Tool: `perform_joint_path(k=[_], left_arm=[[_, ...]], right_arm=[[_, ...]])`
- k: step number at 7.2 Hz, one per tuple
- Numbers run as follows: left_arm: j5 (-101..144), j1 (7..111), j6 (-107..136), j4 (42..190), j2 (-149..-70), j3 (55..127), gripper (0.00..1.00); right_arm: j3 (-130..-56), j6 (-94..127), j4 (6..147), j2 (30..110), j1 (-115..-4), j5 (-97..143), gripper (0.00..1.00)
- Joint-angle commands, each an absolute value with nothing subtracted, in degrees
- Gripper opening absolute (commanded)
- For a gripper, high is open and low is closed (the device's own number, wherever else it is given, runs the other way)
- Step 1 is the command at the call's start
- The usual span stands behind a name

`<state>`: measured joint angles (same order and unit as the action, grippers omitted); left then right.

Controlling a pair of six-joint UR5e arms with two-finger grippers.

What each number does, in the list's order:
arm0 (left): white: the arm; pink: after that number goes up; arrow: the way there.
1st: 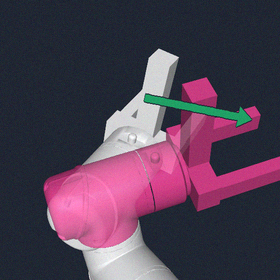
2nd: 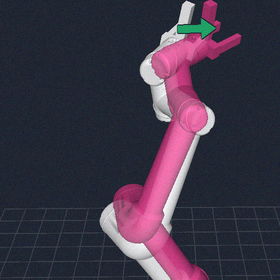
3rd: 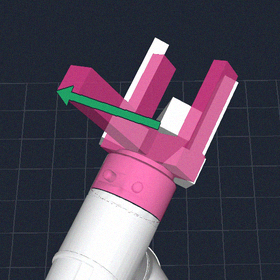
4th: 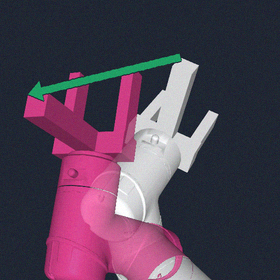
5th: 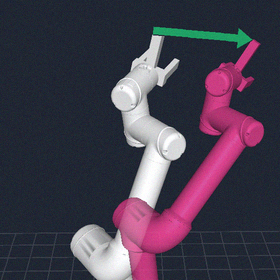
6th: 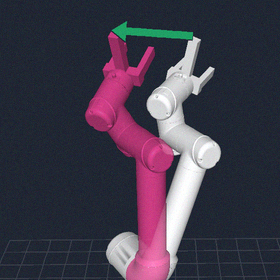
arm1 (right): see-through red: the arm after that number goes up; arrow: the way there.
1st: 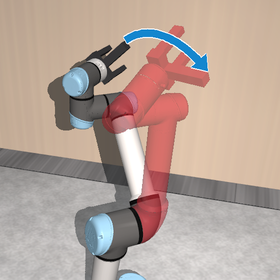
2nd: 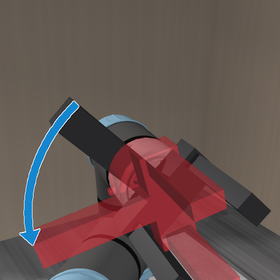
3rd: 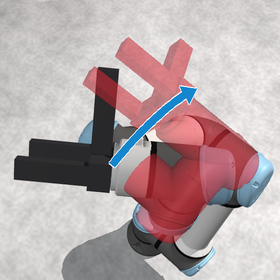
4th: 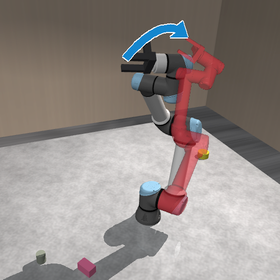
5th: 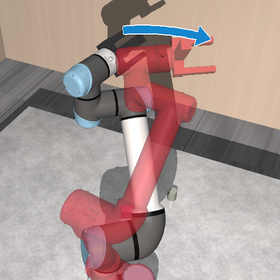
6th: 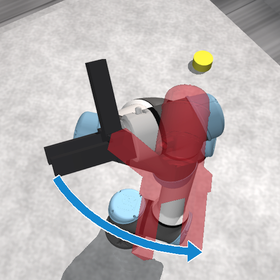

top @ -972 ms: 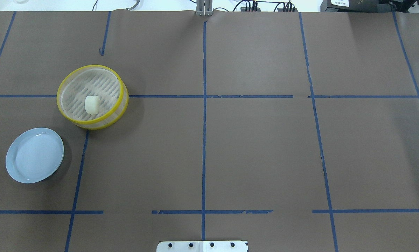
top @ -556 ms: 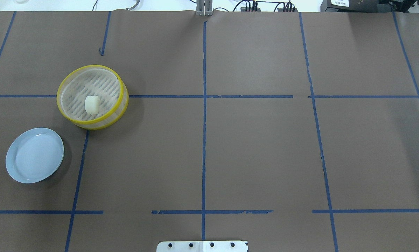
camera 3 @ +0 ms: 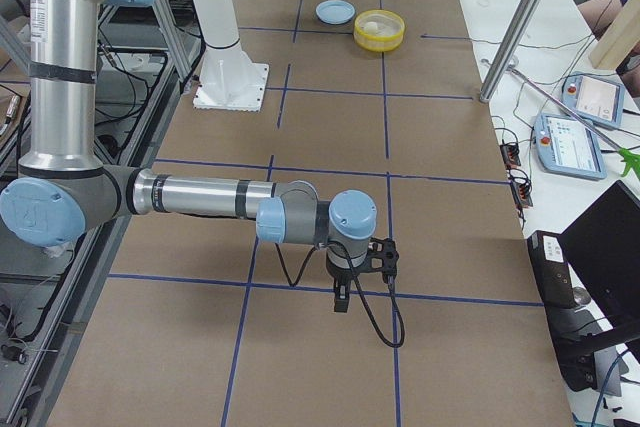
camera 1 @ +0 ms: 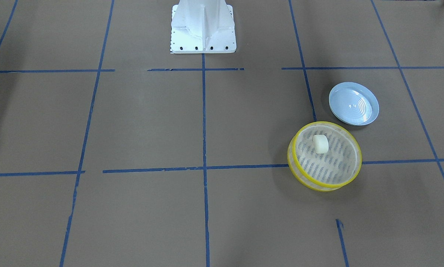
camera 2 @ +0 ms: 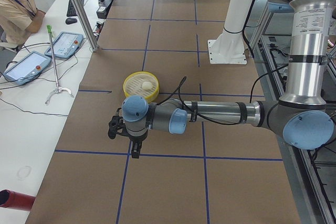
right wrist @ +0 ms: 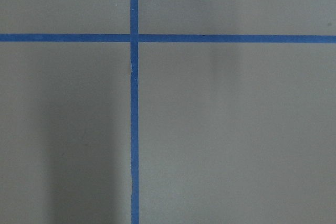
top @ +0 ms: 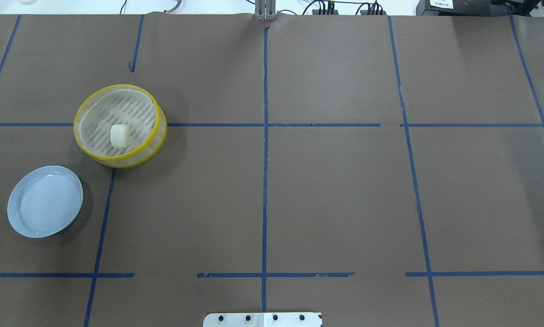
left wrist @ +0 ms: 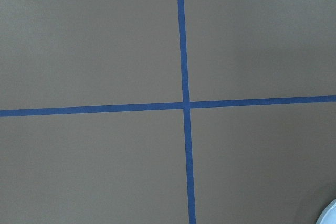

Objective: Place bun in steamer

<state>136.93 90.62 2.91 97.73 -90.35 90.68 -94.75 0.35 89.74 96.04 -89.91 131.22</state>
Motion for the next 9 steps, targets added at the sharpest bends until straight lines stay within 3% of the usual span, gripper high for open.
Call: perform_joint_path(k=[1,9], left_arm=[[136.9,90.6,3.0,97.7,-90.4,91.0,1.00],[137.1,90.6,3.0,97.4,-90.4,92.6,1.00]], right_arm=[[-94.7,0.4,89.7,96.1,-89.9,131.2,1.00],[-94.7,0.4,89.7,96.0,-89.9,131.2,1.00]])
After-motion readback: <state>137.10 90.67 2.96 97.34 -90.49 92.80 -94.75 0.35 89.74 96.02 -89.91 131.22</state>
